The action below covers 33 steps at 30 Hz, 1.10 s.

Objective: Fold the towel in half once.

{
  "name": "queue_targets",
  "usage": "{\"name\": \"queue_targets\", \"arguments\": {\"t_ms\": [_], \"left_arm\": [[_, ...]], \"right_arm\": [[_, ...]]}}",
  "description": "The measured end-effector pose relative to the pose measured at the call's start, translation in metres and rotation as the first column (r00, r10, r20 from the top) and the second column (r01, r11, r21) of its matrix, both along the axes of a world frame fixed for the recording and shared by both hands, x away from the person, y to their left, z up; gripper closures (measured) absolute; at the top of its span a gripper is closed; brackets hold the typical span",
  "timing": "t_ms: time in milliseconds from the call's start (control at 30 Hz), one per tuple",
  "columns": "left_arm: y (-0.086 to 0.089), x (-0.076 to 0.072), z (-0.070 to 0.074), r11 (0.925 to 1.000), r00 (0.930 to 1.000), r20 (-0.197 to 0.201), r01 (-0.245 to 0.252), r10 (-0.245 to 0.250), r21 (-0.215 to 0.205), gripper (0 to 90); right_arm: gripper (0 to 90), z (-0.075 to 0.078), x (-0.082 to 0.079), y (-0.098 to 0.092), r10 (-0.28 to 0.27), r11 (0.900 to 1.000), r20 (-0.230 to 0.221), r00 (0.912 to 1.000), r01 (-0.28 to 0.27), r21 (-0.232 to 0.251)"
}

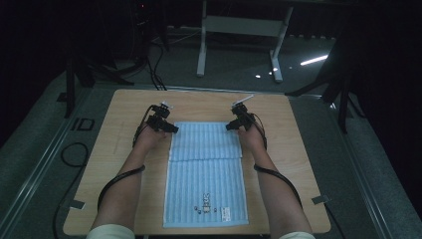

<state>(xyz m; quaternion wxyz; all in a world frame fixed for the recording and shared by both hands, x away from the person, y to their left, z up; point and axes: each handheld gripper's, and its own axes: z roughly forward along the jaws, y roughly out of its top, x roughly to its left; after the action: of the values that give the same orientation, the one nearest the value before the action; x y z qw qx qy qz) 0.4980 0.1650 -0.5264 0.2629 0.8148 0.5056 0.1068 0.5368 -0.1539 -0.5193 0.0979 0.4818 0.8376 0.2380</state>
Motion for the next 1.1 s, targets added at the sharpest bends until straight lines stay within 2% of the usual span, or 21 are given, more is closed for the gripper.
{"name": "queue_targets", "arguments": {"t_ms": [200,233,300,367,433,633,700,733,767,900,933,1000,1033,1100], "left_arm": [[-0.005,0.003,-0.01,0.9998,0.9997,-0.016,0.016,-0.016,0.01,41.9],[-0.006,0.003,-0.01,0.9997,0.9998,-0.006,0.021,-0.021,0.011,41.6],[-0.007,0.004,-0.011,0.9996,0.9996,0.004,0.027,-0.027,0.012,41.9],[-0.01,0.004,-0.011,0.9996,0.9997,0.011,0.023,-0.023,0.018,42.8],[-0.014,0.003,-0.011,0.9991,0.9993,0.016,0.033,-0.034,0.027,44.9],[-0.025,0.0,-0.011,0.9977,0.9972,0.03,0.068,-0.068,0.008,61.2],[-0.026,0.0,-0.012,0.997,0.9972,0.016,0.074,-0.073,-0.025,71.0],[-0.027,0.0,-0.012,0.9967,0.9969,0.015,0.078,-0.077,-0.023,76.0],[-0.028,0.0,-0.012,0.997,0.9971,0.019,0.075,-0.074,-0.019,82.3],[-0.028,-0.001,-0.006,0.9964,0.9968,0.03,0.075,-0.074,-0.039,86.5],[-0.028,-0.002,-0.002,0.9962,0.9962,0.04,0.078,-0.077,-0.037,86.8],[-0.028,-0.004,0.006,0.9936,0.9943,0.054,0.095,-0.092,-0.061,86.8],[-0.028,-0.005,0.012,0.9934,0.9931,0.068,0.1,-0.096,-0.056,86.9],[-0.027,-0.007,0.021,0.9917,0.9917,0.084,0.104,-0.097,-0.075,86.8]], "right_arm": [[47.3,-0.009,0.006,0.001,-0.03,0.998,-0.019,0.9994,0.028,-0.06],[48.0,-0.01,0.006,0.001,-0.029,0.998,-0.013,0.9995,0.028,-0.048],[52.1,-0.01,0.007,0.001,-0.043,0.999,-0.022,0.9989,0.042,-0.033],[54.1,-0.01,0.005,0.006,-0.027,0.997,-0.012,0.9995,0.026,-0.071],[60.7,-0.009,0.004,0.008,-0.017,0.997,-0.011,0.9998,0.016,-0.079],[80.0,-0.008,0.003,0.011,0.016,0.997,-0.017,0.9997,-0.017,-0.079],[84.7,-0.007,0.003,0.013,0.015,0.997,-0.04,0.9991,-0.017,-0.071],[85.4,-0.007,0.004,0.014,0.016,0.997,-0.05,0.9986,-0.02,-0.076],[86.2,-0.006,0.003,0.017,0.024,0.994,-0.039,0.999,-0.028,-0.102],[86.9,0.002,0.002,0.014,0.035,0.994,-0.032,0.9989,-0.038,-0.102],[87.0,0.004,0.003,0.012,0.035,0.995,-0.029,0.999,-0.037,-0.093],[87.0,0.011,0.003,0.007,0.031,0.997,-0.02,0.9993,-0.032,-0.071],[87.0,0.015,0.003,0.006,0.031,0.997,-0.01,0.9995,-0.031,-0.067],[87.0,0.024,0.002,0.004,0.041,0.997,0.011,0.9991,-0.04,-0.069]]}}
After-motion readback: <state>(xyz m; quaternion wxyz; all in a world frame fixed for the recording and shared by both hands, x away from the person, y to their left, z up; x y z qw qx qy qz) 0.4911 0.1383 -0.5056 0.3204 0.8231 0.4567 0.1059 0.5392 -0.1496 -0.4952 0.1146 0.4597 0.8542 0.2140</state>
